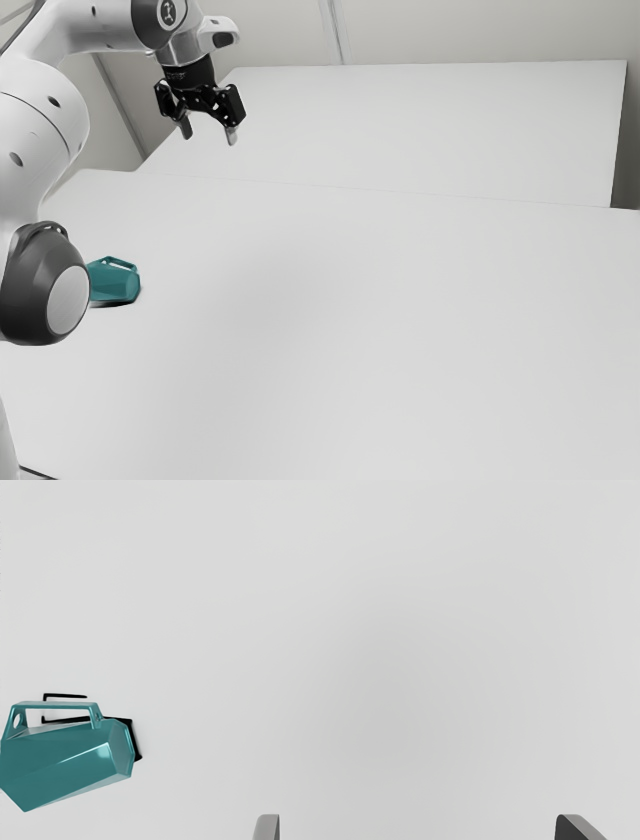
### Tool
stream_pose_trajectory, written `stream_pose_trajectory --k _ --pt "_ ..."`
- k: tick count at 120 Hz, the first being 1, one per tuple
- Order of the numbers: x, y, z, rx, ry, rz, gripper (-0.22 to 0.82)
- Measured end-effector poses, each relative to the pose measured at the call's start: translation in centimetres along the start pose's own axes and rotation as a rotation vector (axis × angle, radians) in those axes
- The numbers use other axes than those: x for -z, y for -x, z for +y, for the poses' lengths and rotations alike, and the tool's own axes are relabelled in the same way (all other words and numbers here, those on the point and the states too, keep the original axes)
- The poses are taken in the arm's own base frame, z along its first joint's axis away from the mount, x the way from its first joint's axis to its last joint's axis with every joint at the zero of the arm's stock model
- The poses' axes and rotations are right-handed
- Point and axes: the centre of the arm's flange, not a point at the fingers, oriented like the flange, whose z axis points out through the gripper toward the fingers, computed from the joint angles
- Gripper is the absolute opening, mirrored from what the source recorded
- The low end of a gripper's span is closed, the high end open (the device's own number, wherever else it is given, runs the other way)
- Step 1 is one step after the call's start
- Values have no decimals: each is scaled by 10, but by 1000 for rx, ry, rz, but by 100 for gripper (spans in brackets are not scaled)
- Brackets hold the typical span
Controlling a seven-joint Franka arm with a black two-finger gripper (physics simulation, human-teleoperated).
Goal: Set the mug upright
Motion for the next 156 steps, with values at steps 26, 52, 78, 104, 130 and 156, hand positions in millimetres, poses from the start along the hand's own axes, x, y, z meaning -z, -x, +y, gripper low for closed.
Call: stream_pose_trajectory --k 26,52,78,104,130,156 --pt "0 1 -11 16 -4 -1 60" --pt "-11 19 -71 104 25 -64 60" --pt "-36 87 -175 198 78 -100 60" --pt "-67 136 -270 258 127 -81 60" --pt "-136 169 -353 328 228 -82 60" --pt "-202 144 -404 273 309 -22 60"
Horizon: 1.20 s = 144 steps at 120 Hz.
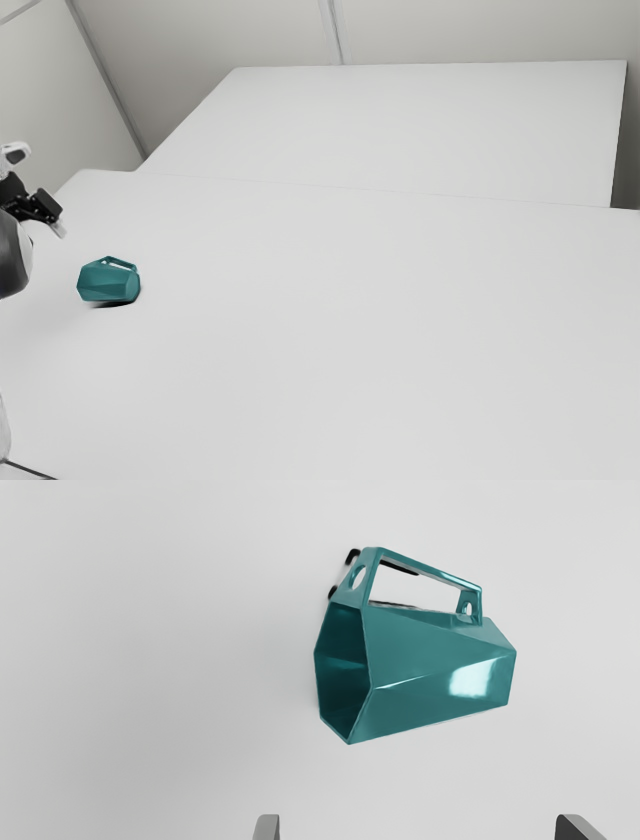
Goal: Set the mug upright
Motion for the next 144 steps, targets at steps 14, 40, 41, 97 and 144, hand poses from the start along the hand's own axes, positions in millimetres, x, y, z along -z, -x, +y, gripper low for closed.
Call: stream_pose_trajectory --k 14,40,41,97,144 --pt "-26 -27 -20 -87 76 27 60" --pt "-42 -21 -36 -185 202 46 60" --pt "-42 -20 -37 -187 205 45 60" --pt "-56 11 -109 -263 273 27 60" --pt "-73 4 -162 -353 384 131 60"
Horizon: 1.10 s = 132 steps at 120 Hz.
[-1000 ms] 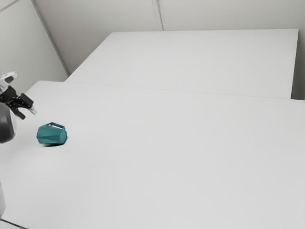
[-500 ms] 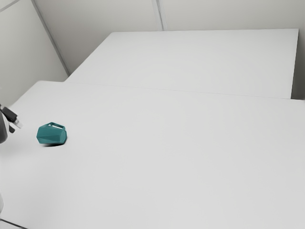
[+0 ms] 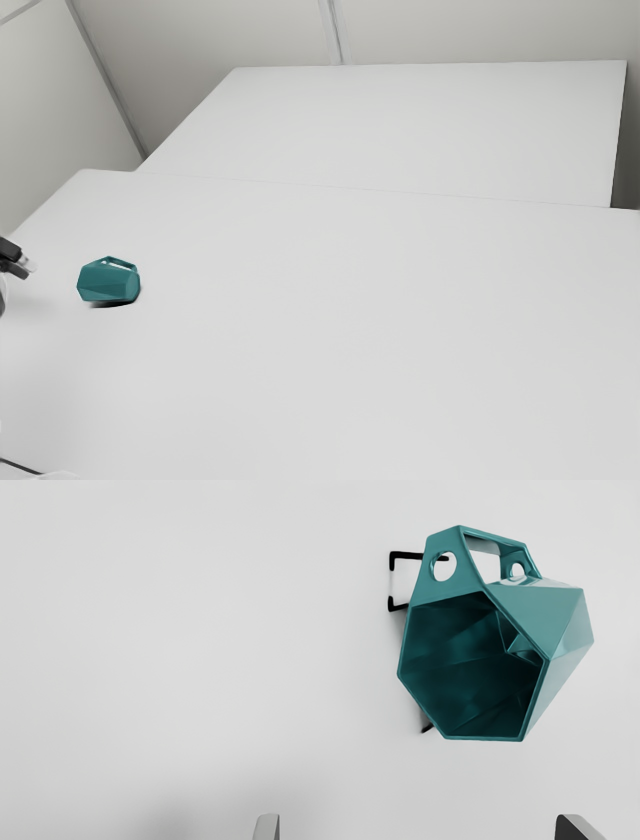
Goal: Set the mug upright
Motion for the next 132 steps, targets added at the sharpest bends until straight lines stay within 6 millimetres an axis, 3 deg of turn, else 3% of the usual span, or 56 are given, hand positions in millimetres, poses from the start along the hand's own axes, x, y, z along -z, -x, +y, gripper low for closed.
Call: stream_pose_trajectory --k 17,62,132 --pt "-10 5 -9 -23 95 72 60" --pt "-22 9 -7 -78 261 184 60" --pt "-53 -9 6 -136 418 254 60"
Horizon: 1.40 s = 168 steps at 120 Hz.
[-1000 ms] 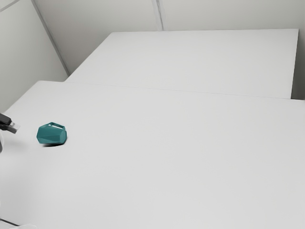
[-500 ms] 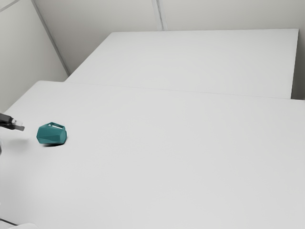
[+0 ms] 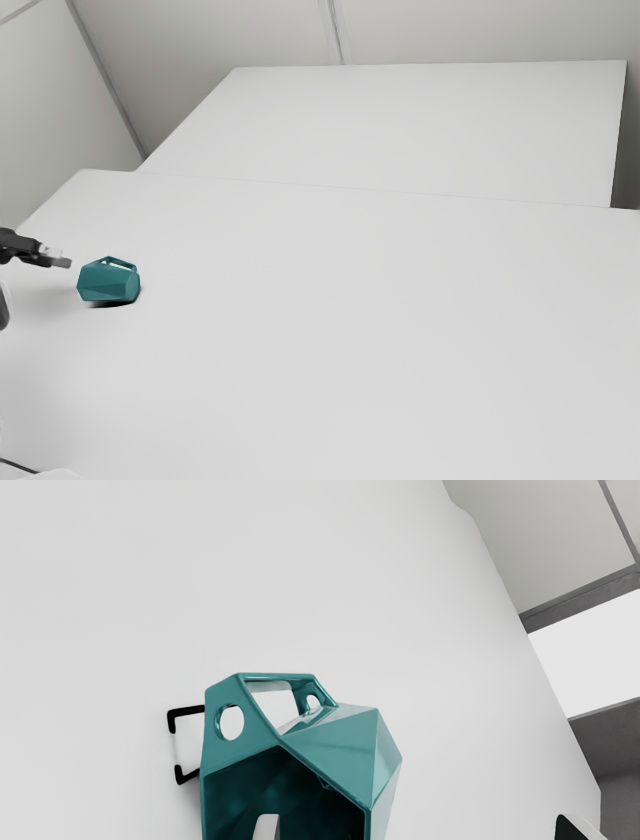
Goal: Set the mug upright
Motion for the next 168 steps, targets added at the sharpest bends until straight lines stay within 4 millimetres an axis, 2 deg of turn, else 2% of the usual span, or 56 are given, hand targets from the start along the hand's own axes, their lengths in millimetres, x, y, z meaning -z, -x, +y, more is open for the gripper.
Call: stream_pose_trajectory --k 14,53,95,123,152,168 --pt "-11 2 -2 22 27 -4 60" --pt "-26 4 -3 82 40 -57 60" --pt "-57 -6 -5 130 82 -87 60" --pt "-63 5 -11 188 90 -96 60" --pt "-71 5 -11 220 104 -104 57" --pt "-74 3 -11 234 107 -109 48"
